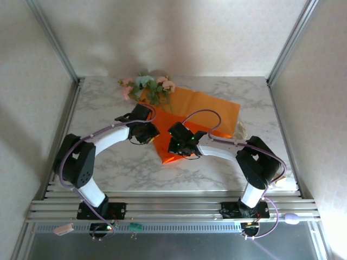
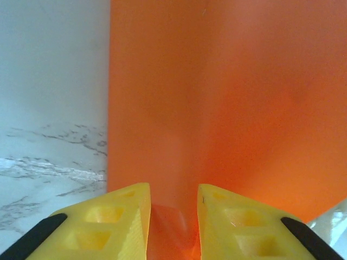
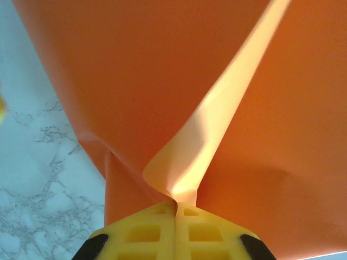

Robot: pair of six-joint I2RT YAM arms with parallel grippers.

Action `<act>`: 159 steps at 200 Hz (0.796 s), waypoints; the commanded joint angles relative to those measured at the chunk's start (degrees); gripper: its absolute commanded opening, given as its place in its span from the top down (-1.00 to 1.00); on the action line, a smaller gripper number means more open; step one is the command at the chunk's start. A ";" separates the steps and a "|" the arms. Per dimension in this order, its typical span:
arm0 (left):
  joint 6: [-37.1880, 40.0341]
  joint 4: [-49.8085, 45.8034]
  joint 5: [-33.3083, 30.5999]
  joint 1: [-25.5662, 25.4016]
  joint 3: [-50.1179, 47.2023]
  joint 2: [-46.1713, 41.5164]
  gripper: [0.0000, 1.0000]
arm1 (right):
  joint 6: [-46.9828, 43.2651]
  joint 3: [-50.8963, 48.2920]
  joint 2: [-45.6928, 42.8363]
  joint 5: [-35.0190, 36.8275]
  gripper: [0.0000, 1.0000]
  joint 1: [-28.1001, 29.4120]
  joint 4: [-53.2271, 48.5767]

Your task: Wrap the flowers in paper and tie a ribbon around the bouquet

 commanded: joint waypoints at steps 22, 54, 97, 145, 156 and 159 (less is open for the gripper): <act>0.10 2.78 0.59 -1.32 1.83 4.00 0.52 | 3.02 -2.89 -1.90 0.22 0.83 -0.65 -1.77; 1.49 1.12 -0.18 -2.10 1.89 6.92 0.54 | 2.18 -3.30 -3.31 0.56 0.63 -1.37 -2.63; 2.15 1.58 -0.93 -2.43 2.30 8.14 0.56 | 4.33 -2.66 -6.96 -2.35 0.32 -1.62 -6.51; 2.51 0.75 -0.91 -2.94 2.88 7.91 0.56 | 23.88 -8.47 -10.31 -11.34 0.11 -2.83 -1.99; 2.69 0.62 -0.79 -3.01 2.97 7.75 0.56 | 27.86 -8.50 -9.93 -13.21 0.10 -2.63 -0.61; 2.73 0.60 -0.84 -3.04 2.97 7.75 0.56 | 28.88 -8.41 -9.76 -13.61 0.10 -2.58 -0.57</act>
